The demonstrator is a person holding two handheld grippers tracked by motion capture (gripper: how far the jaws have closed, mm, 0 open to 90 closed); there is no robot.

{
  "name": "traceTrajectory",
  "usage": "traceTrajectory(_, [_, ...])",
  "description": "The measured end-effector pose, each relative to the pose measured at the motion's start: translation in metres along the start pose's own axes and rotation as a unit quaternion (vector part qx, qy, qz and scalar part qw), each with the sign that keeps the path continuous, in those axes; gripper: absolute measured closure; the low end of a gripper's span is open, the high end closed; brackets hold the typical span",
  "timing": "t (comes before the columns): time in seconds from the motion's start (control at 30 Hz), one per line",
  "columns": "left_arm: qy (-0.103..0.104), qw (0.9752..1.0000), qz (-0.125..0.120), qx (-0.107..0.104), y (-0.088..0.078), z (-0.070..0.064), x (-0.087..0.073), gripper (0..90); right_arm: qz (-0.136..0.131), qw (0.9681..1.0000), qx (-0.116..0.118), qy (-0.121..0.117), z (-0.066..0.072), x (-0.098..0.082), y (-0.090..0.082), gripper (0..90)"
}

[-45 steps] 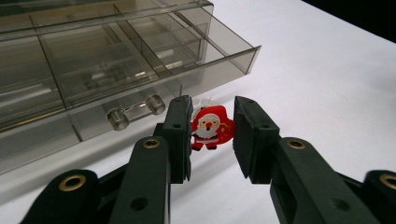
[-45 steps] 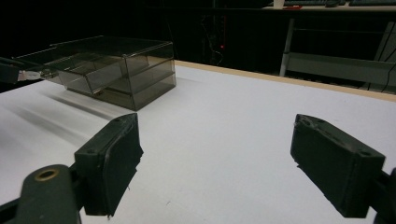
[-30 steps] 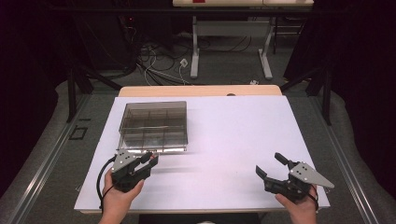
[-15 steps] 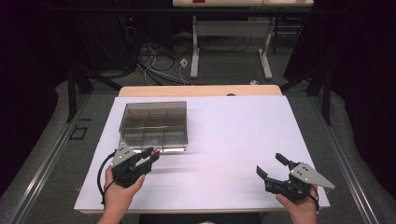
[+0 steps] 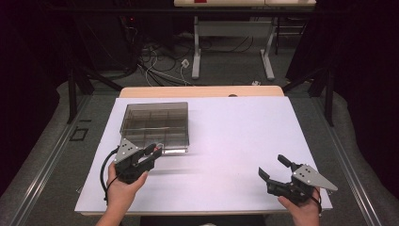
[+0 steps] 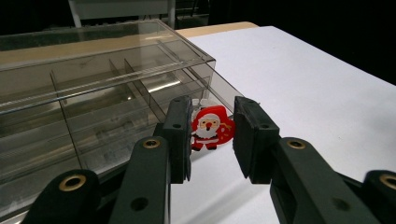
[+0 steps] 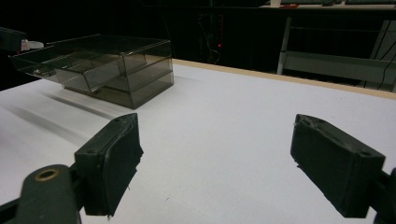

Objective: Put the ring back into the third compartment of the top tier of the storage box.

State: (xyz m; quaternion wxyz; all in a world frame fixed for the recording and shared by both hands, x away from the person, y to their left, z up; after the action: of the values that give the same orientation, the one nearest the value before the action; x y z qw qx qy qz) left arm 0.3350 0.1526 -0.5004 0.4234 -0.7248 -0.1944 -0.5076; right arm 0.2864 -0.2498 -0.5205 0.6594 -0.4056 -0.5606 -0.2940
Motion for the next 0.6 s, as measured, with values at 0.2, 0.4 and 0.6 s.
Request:
traceTrajectory(0.2, [-0.003,1.0,0.001,-0.004,0.007,0.001,0.005,68.1,0.0,1.0,0.0,0.0,0.0,0.0,0.0,15.5])
traceTrajectory(0.4, [-0.004,0.9999,0.008,-0.005,0.015,0.002,0.008,68.1,-0.002,1.0,-0.004,-0.003,-0.001,0.0,-0.001,15.5])
traceTrajectory(0.6, [-0.001,0.9998,0.017,-0.006,0.025,0.002,0.011,68.0,-0.001,1.0,-0.003,-0.004,0.0,0.0,-0.003,15.5])
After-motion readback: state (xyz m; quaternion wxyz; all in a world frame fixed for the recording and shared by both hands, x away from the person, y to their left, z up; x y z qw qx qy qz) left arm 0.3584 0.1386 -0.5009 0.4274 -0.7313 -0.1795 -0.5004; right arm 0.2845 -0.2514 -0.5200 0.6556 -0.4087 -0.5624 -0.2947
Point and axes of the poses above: each handheld gripper's, and its own axes: y roughly forward along the jaws, x roughly out of its top, z roughly to its left, the point moved 6 cm from there along y, roughly forward along the jaws
